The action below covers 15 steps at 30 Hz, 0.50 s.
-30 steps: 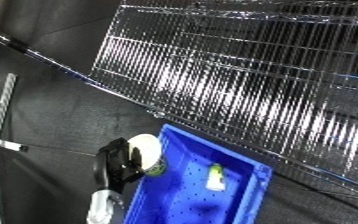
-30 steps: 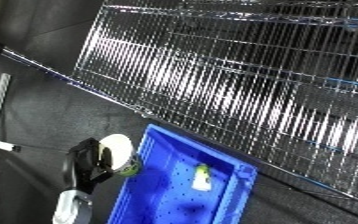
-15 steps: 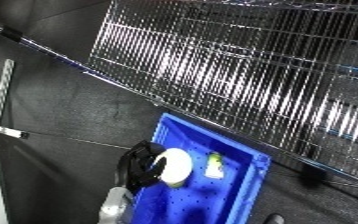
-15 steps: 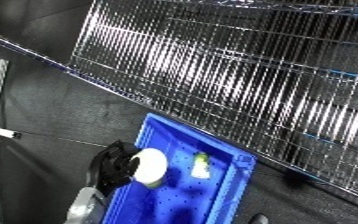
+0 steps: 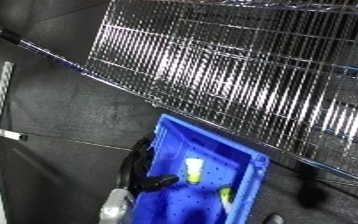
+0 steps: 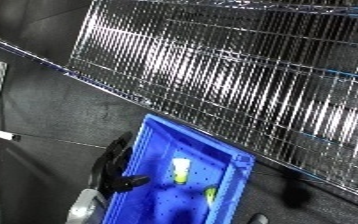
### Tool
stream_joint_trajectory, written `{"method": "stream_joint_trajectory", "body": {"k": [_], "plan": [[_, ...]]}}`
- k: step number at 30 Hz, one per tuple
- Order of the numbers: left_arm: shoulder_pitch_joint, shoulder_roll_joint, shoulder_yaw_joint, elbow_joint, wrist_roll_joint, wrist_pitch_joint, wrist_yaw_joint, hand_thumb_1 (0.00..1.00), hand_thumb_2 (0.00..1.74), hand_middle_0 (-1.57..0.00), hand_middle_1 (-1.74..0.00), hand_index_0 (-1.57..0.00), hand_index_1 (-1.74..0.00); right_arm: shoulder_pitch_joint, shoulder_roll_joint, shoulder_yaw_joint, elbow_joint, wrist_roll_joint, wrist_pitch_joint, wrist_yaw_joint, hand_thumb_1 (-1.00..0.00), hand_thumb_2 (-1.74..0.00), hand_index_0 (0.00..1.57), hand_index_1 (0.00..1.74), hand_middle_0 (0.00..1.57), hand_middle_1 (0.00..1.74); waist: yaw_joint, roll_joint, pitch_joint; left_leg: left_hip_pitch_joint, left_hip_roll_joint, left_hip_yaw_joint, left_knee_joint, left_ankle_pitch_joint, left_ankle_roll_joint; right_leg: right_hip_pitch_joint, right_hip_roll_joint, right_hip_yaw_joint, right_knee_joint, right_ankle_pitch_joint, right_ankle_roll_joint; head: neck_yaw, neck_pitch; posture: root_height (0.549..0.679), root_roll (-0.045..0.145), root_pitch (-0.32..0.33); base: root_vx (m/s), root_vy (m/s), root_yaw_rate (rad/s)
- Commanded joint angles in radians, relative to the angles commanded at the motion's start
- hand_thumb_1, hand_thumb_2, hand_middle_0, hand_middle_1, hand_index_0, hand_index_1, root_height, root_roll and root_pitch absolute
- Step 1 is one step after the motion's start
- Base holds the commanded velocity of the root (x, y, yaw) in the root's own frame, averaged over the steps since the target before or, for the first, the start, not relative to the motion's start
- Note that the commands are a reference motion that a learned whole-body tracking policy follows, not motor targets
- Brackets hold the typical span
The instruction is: Pick up the object and place it into the box
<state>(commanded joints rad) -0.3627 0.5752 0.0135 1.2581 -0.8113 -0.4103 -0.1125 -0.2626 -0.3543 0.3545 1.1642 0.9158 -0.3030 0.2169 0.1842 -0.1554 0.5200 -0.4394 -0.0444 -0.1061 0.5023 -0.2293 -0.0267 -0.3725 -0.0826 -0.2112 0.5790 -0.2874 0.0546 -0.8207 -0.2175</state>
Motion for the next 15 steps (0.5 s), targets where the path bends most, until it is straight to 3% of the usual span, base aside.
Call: {"method": "stream_joint_trajectory", "body": {"k": [6, 15], "plan": [[0.009, -0.01, -0.023, -0.004, 0.004, 0.027, -0.033, 0.0, 0.0, 0.0, 0.0, 0.0, 0.0, -0.007, -0.007, 0.0, -0.024, -0.009, 0.011, -0.015, 0.0, 0.0, 0.0, 0.0, 0.0, 0.0, -0.015, 0.01, 0.0, -0.001, 0.002, 0.015, 0.021, -0.013, 0.0046, -0.005, -0.0035, 0.002, 0.004, 0.004, 0.0046, 0.132, 0.001, 0.653, 0.02, 0.082, -0.028, -0.004, -0.107], [0.03, -0.041, -0.079, -0.058, 0.01, 0.063, -0.025, 0.0, 0.0, 0.0, 0.0, 0.0, 0.0, -0.068, -0.041, -0.005, -0.057, -0.05, 0.063, -0.052, 0.0, 0.0, 0.0, 0.0, 0.0, 0.0, -0.045, 0.051, 0.0, -0.009, 0.006, 0.047, 0.064, -0.024, 0.0046, -0.022, -0.0078, 0.023, 0.006, 0.018, 0.0044, 0.436, 0.014, 0.652, 0.021, 0.08, -0.046, 0.046, -0.188]]}}
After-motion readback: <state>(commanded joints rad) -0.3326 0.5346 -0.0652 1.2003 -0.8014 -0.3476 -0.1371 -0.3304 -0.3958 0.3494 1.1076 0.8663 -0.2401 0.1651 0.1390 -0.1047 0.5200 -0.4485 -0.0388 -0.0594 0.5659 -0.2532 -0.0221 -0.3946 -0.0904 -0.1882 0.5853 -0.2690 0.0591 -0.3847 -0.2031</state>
